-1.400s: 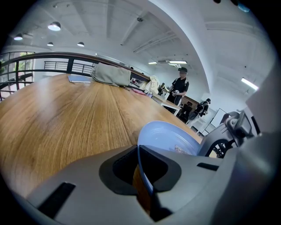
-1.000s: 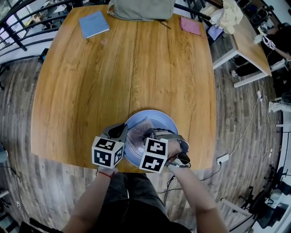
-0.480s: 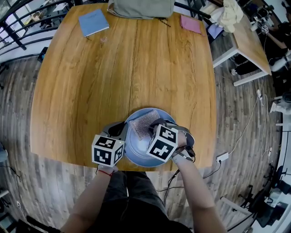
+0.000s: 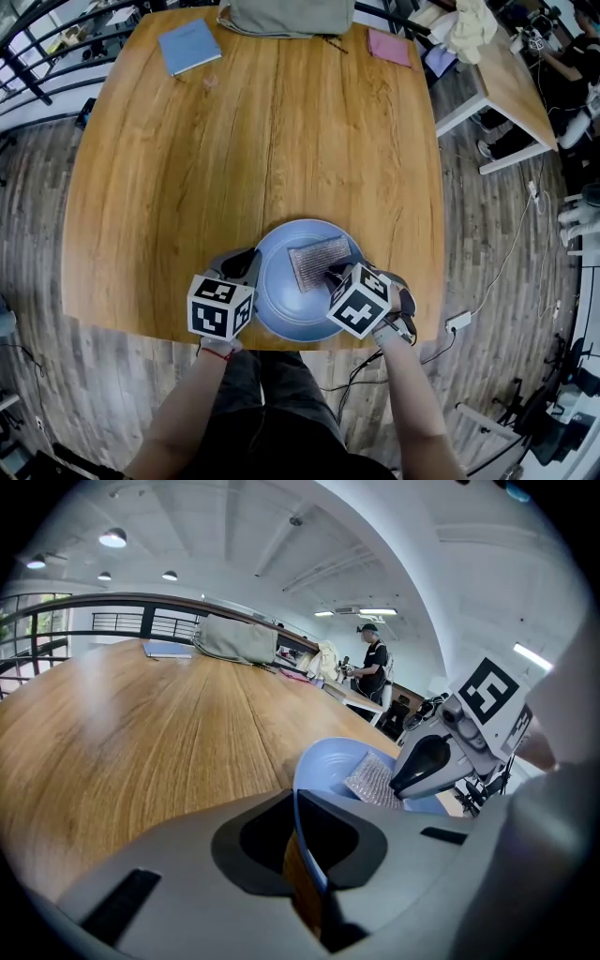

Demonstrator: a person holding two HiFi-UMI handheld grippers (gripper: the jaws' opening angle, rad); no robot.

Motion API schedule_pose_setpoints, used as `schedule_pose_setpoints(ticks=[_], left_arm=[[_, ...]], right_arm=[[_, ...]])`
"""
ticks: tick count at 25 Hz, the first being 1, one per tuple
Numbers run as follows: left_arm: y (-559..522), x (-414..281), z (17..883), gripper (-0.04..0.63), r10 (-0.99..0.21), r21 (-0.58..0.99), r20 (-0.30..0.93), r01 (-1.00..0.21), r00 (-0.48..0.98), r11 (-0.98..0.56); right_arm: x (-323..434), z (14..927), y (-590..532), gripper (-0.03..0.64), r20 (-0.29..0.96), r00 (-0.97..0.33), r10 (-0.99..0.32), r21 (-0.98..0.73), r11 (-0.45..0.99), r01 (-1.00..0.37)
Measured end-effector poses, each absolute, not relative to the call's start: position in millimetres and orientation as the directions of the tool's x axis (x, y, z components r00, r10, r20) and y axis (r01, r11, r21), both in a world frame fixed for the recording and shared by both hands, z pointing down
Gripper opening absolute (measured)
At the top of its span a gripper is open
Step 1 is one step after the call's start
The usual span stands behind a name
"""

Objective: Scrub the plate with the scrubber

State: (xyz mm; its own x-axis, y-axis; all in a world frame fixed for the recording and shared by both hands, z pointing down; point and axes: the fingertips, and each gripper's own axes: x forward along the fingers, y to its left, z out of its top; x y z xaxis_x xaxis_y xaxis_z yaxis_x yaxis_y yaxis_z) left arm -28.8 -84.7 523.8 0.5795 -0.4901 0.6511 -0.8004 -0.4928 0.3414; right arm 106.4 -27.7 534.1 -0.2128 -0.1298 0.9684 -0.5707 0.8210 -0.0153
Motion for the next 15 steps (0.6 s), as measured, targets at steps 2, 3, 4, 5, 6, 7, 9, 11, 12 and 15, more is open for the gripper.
schedule_pose_setpoints(ticks=[2, 3, 4, 5, 6, 7, 9, 11, 12, 15], left_arm=[[-85, -28, 524, 0.009, -0.492, 0.340, 0.651, -0.801, 0.578, -0.492], [-85, -28, 524, 0.009, -0.492, 0.339, 0.652, -0.802, 0.577, -0.492], [-85, -28, 524, 0.009, -0.492, 0.338, 0.652, -0.803, 0.576, -0.492], [-86, -28, 524, 0.009, -0.493, 0.337, 0.653, -0.803, 0.575, -0.492], [-86, -29, 524, 0.009, -0.494, 0.335, 0.653, -0.803, 0.575, -0.492], [-86, -29, 523, 0.009, -0.495, 0.334, 0.652, -0.804, 0.574, -0.492], [-86, -29, 523, 0.009, -0.496, 0.334, 0.652, -0.804, 0.574, -0.491], [-86, -30, 524, 0.009, -0.497, 0.335, 0.652, -0.805, 0.573, -0.489], [-86, -30, 524, 0.009, -0.498, 0.335, 0.652, -0.806, 0.572, -0.488], [-86, -30, 525, 0.009, -0.500, 0.331, 0.652, -0.807, 0.570, -0.488]], right_arm=[[114, 534, -19, 0.046, 0.969, -0.213, -0.124, -0.027, 0.805, -0.593], [116, 535, -14, 0.046, 0.969, -0.213, -0.121, -0.032, 0.799, -0.601], [118, 534, -9, 0.046, 0.970, -0.214, -0.119, -0.037, 0.794, -0.607], [119, 534, -5, 0.046, 0.969, -0.216, -0.116, -0.042, 0.790, -0.611], [119, 534, 0, 0.046, 0.969, -0.220, -0.114, -0.047, 0.788, -0.614], [118, 533, 5, 0.046, 0.968, -0.224, -0.111, -0.053, 0.786, -0.616], [115, 533, 13, 0.046, 0.968, -0.228, -0.104, -0.060, 0.788, -0.613], [110, 534, 21, 0.046, 0.968, -0.228, -0.101, -0.060, 0.794, -0.605], [107, 534, 24, 0.046, 0.968, -0.230, -0.099, -0.061, 0.798, -0.600], [97, 535, 35, 0.046, 0.965, -0.247, -0.083, -0.080, 0.807, -0.585]])
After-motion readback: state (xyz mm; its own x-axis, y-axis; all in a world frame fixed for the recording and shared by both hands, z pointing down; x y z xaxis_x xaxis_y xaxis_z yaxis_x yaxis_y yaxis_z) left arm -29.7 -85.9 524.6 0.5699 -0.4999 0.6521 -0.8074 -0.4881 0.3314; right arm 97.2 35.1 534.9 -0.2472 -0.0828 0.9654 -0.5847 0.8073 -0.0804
